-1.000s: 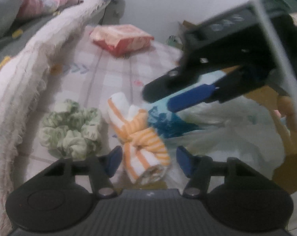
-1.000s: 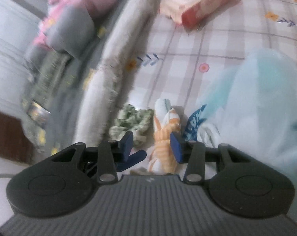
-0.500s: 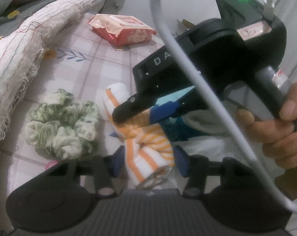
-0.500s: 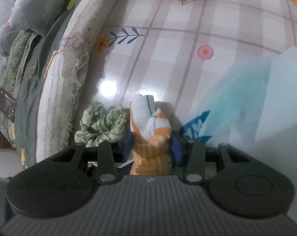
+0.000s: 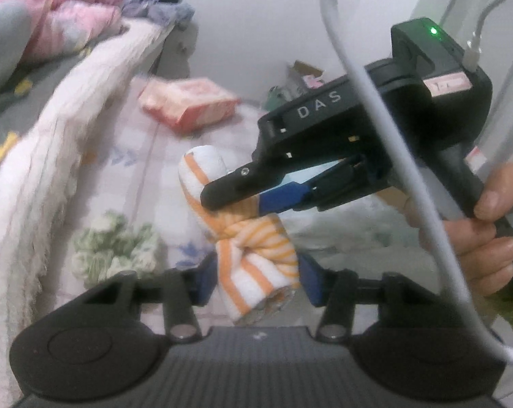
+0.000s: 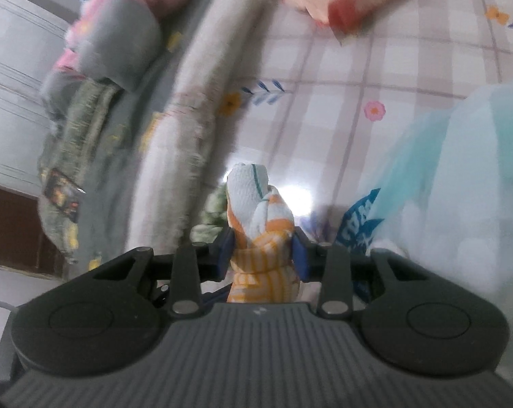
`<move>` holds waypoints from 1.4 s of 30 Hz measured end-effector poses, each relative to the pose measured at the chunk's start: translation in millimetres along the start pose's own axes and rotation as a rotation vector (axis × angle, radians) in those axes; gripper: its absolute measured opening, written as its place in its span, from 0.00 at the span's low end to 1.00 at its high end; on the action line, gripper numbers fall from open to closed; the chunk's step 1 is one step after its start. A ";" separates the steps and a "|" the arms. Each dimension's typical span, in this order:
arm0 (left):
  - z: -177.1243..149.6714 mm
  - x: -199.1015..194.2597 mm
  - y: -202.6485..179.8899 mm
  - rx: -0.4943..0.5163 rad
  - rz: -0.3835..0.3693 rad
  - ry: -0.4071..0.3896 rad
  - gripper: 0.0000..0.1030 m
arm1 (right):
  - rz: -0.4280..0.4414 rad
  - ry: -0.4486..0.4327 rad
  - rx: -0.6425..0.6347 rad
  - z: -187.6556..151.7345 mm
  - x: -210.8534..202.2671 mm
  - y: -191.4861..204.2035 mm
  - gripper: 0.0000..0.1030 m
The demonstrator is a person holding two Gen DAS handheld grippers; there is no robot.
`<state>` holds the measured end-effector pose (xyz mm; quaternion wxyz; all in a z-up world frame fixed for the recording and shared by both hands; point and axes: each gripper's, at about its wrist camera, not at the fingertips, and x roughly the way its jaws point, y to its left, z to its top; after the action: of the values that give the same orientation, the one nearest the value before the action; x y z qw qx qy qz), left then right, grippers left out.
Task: Organize soft objects
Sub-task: 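Carry the striped towel with the right tool into the cardboard box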
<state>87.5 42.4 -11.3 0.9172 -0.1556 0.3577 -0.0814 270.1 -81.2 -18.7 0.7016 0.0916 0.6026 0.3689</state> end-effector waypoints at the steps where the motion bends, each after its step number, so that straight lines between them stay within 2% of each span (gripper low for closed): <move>1: 2.4 -5.9 -8.0 0.018 -0.004 -0.011 0.50 | 0.012 -0.020 -0.002 -3.2 -11.5 0.8 0.33; 5: 7.6 -26.0 -46.2 0.094 -0.047 -0.053 0.50 | 0.059 -0.119 0.004 -24.6 -67.0 -4.0 0.33; 9: 9.8 -27.0 -89.7 0.166 -0.127 -0.055 0.50 | 0.073 -0.222 0.042 -53.2 -125.4 -26.5 0.32; 16: 7.5 0.2 -184.1 0.300 -0.302 0.008 0.50 | 0.020 -0.380 0.169 -118.6 -224.4 -93.4 0.31; 23: -3.4 47.8 -253.9 0.338 -0.432 0.100 0.51 | -0.048 -0.490 0.309 -176.1 -290.2 -162.3 0.27; 28: -16.6 89.0 -282.6 0.342 -0.466 0.166 0.52 | -0.117 -0.511 0.368 -202.0 -304.4 -200.7 0.25; 32: -25.2 115.3 -300.6 0.351 -0.458 0.222 0.52 | -0.162 -0.507 0.408 -210.6 -305.6 -232.6 0.25; 35: -31.1 127.6 -297.5 0.344 -0.451 0.255 0.52 | -0.202 -0.498 0.408 -210.3 -305.6 -249.7 0.24; 42: -27.8 129.7 -282.3 0.307 -0.438 0.282 0.51 | -0.326 -0.446 0.372 -199.0 -300.2 -273.9 0.23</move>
<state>152.7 -262.6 -15.5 0.8320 -0.0757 0.4228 -0.3511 199.5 -527.4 6.9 0.8374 0.1986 0.4980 0.1063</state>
